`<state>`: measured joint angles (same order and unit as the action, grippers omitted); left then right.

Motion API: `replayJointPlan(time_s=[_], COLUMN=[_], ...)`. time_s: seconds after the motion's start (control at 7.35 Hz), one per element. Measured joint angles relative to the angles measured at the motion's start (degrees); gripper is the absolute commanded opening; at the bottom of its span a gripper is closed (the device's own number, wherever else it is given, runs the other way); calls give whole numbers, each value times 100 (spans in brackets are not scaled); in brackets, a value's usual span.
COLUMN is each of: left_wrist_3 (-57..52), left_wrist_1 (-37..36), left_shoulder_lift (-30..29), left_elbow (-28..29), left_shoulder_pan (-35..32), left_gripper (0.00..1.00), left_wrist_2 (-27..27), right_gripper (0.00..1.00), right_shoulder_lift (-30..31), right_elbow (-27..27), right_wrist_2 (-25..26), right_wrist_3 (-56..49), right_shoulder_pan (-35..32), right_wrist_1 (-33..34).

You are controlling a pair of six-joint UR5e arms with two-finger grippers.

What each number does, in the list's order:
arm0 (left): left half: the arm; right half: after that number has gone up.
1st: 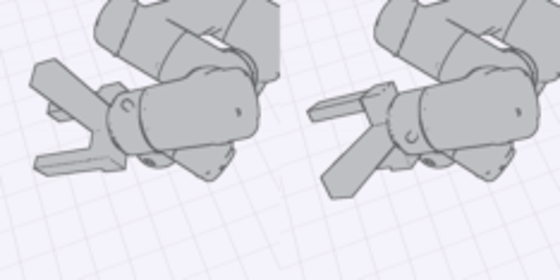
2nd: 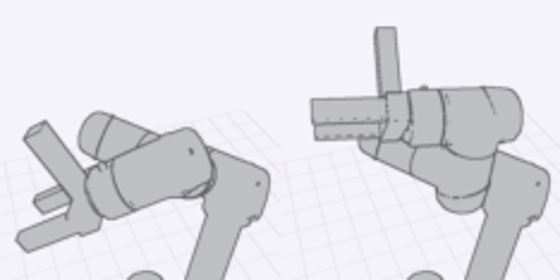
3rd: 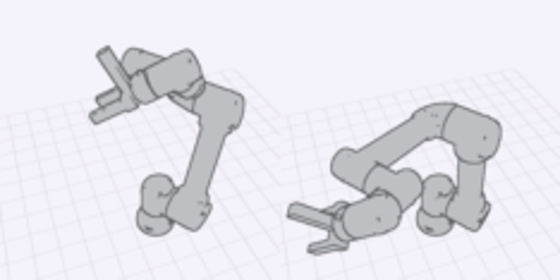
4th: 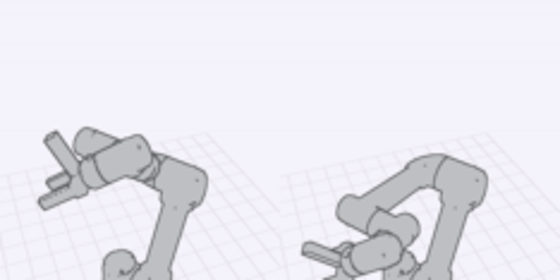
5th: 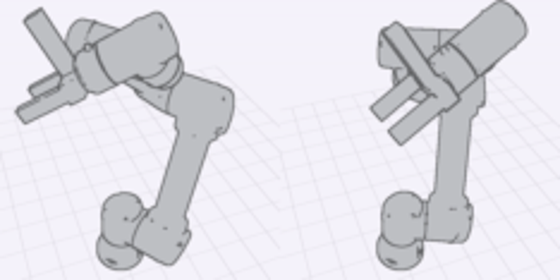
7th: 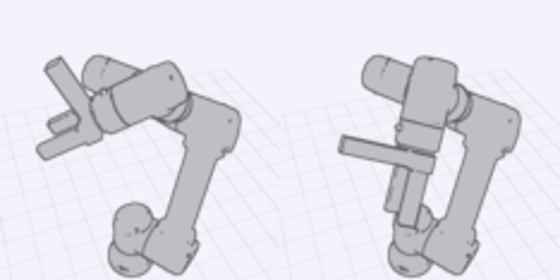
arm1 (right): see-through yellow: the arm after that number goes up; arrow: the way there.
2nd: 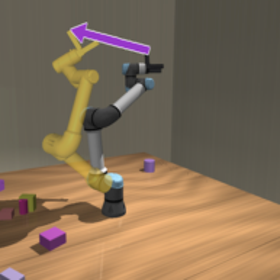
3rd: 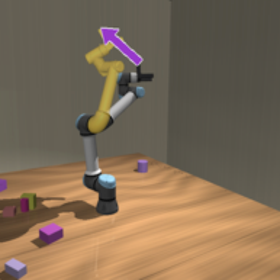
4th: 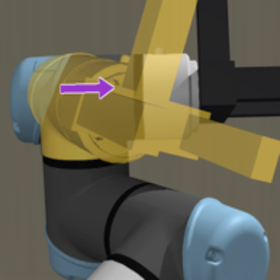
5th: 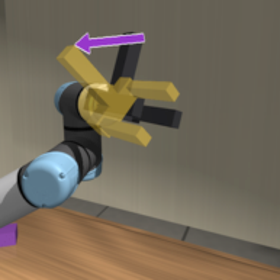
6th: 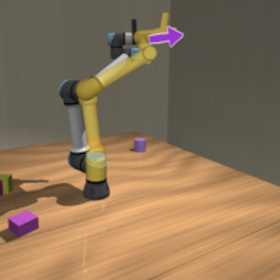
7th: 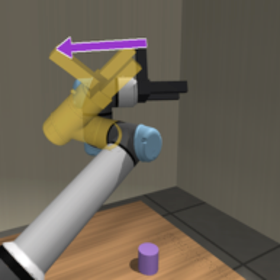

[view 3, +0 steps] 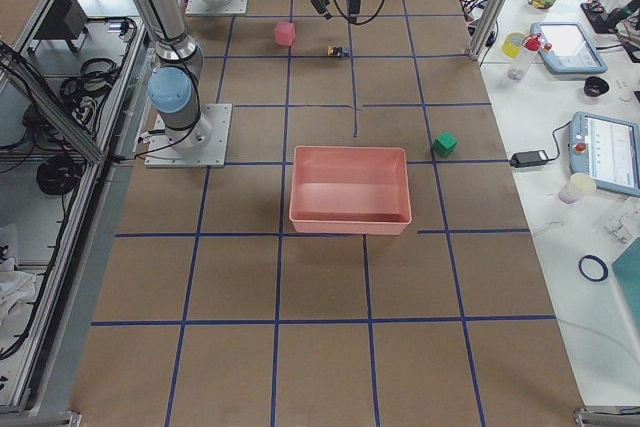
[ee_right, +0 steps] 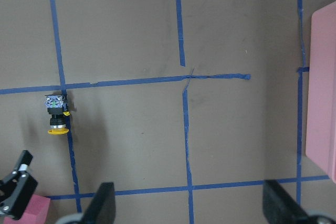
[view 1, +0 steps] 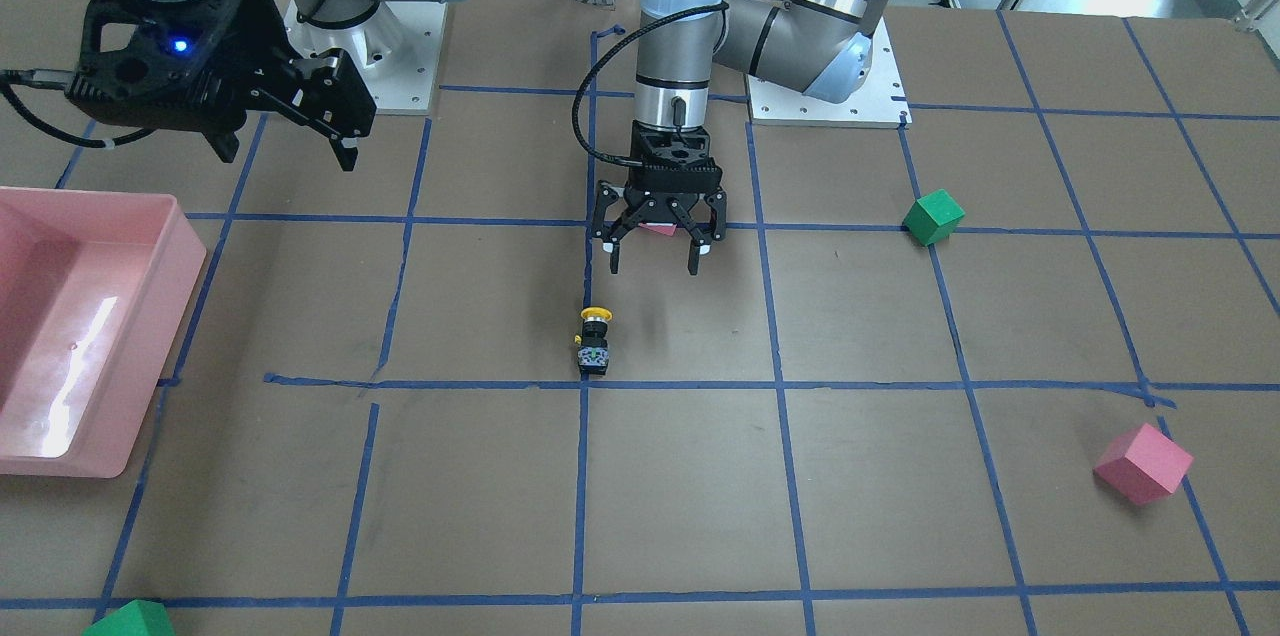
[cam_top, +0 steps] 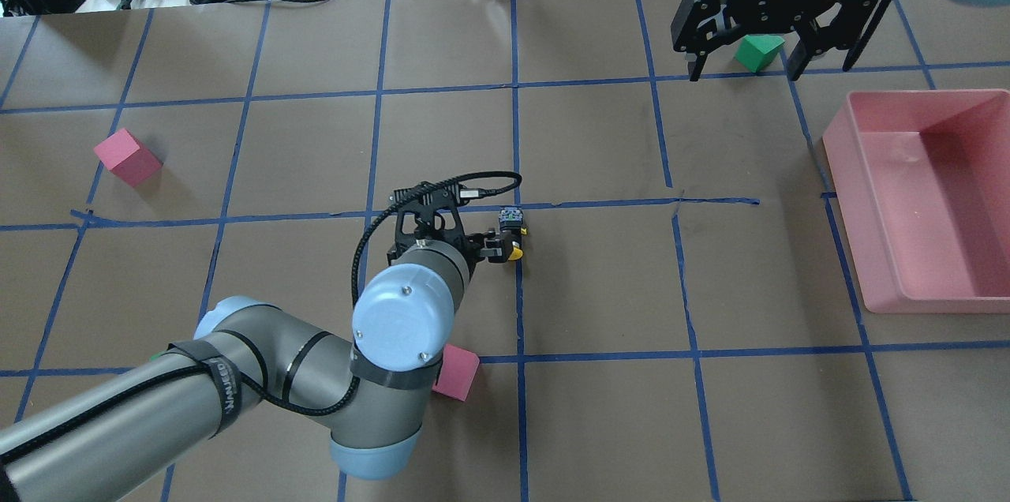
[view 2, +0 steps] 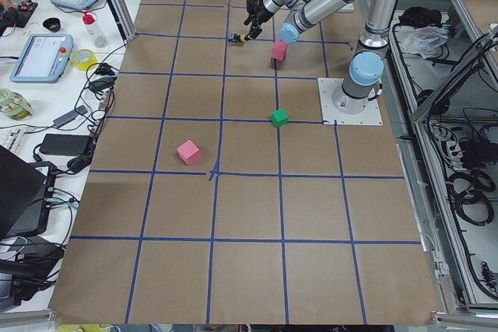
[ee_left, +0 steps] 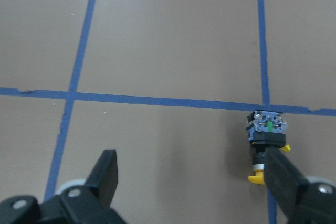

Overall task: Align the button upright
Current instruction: 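Move the right gripper back while the left gripper reaches toward the switch, then close the left gripper on the switch's yellow cap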

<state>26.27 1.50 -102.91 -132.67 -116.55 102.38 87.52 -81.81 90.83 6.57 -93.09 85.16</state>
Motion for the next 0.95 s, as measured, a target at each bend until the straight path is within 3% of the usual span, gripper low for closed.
replayJointPlan(time_s=[0.68, 0.82, 0.95], left_wrist_3=[92, 82, 47], left_wrist_1=[-1341, -1524, -1633], left_shoulder_lift=[-1564, -1772, -1901], left_elbow=[394, 458, 529], left_shoulder_pan=[-431, -495, -565], left_gripper=[94, 82, 48], left_wrist_2=[214, 274, 308], right_gripper=[100, 100, 100], right_shoulder_lift=[-34, -32, -25], right_elbow=[-51, -67, -93], right_wrist_2=[-40, -45, -47], right_wrist_3=[-48, -63, -69], right_shoulder_pan=[92, 134, 153], right_wrist_1=[95, 97, 100])
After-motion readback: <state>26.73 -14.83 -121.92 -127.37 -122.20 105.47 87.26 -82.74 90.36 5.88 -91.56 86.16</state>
